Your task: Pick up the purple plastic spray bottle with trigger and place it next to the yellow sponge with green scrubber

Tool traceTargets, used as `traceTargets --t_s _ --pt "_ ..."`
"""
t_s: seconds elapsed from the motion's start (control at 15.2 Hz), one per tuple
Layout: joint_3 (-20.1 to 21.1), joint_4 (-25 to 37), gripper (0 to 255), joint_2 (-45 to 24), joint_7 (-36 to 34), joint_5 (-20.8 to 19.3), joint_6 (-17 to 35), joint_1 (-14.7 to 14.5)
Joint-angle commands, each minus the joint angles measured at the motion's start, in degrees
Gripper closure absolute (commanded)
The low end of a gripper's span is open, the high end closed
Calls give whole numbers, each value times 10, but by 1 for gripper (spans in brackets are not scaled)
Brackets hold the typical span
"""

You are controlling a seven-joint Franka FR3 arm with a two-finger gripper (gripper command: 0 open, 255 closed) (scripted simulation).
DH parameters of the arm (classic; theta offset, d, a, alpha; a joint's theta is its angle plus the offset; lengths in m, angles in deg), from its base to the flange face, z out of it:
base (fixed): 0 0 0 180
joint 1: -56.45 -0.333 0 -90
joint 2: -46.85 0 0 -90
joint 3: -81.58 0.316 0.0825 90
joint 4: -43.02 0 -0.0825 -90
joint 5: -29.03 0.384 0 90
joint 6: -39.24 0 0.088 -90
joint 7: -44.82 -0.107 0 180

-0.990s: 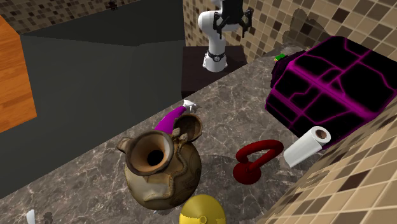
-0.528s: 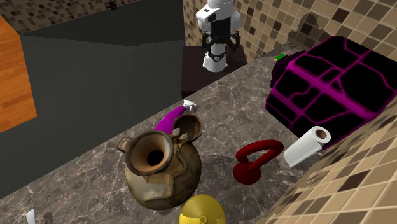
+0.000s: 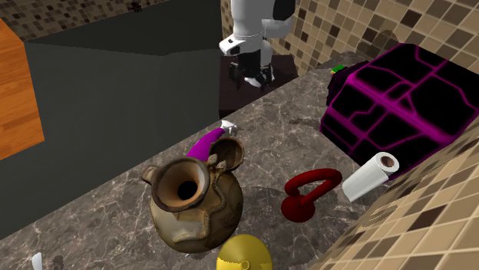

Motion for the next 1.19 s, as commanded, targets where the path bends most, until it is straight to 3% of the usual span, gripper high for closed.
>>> traceTargets --t_s 0.0,0.86,1.12 --pt "-10 9 0 -39 0 0 35 7" --pt "-66 111 0 -280 19 47 195 45" --pt "-64 110 0 -301 26 59 215 47"
